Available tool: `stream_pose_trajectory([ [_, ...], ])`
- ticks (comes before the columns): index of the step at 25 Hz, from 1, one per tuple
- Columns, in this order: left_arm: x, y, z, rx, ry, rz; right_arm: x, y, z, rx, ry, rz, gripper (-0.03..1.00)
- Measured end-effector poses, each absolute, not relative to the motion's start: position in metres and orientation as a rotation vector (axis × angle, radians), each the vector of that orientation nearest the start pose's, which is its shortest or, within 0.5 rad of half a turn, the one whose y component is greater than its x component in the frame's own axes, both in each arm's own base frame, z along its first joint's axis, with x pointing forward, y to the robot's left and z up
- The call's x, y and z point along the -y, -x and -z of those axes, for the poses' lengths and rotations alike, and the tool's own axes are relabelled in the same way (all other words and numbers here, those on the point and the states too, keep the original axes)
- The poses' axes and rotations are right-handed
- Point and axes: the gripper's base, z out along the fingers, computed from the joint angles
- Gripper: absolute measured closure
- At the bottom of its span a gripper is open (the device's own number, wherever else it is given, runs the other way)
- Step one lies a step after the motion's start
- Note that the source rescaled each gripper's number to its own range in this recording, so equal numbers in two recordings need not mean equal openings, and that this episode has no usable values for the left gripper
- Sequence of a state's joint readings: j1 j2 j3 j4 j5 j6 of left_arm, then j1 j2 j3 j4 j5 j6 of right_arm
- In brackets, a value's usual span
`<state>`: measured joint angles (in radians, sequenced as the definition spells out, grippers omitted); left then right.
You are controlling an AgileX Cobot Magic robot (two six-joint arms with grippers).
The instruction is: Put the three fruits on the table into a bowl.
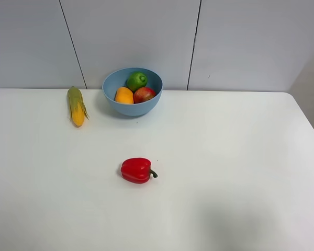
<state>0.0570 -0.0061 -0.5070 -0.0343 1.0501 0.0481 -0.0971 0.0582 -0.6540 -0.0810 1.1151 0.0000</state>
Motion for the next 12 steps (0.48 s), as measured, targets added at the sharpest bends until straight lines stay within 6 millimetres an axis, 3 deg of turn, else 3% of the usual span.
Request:
stream_pose_trajectory([
  [6,0.003,0.006,-0.280,-2.020,0.007,-0.026,0.001,0.008,-0.281,-2.036,-0.100,0.085,-0.03],
  [12,0.003,0.006,-0.280,-2.020,0.006,-0.026,0.001,0.007,-0.278,-2.043,-0.123,0.072,-0.03],
])
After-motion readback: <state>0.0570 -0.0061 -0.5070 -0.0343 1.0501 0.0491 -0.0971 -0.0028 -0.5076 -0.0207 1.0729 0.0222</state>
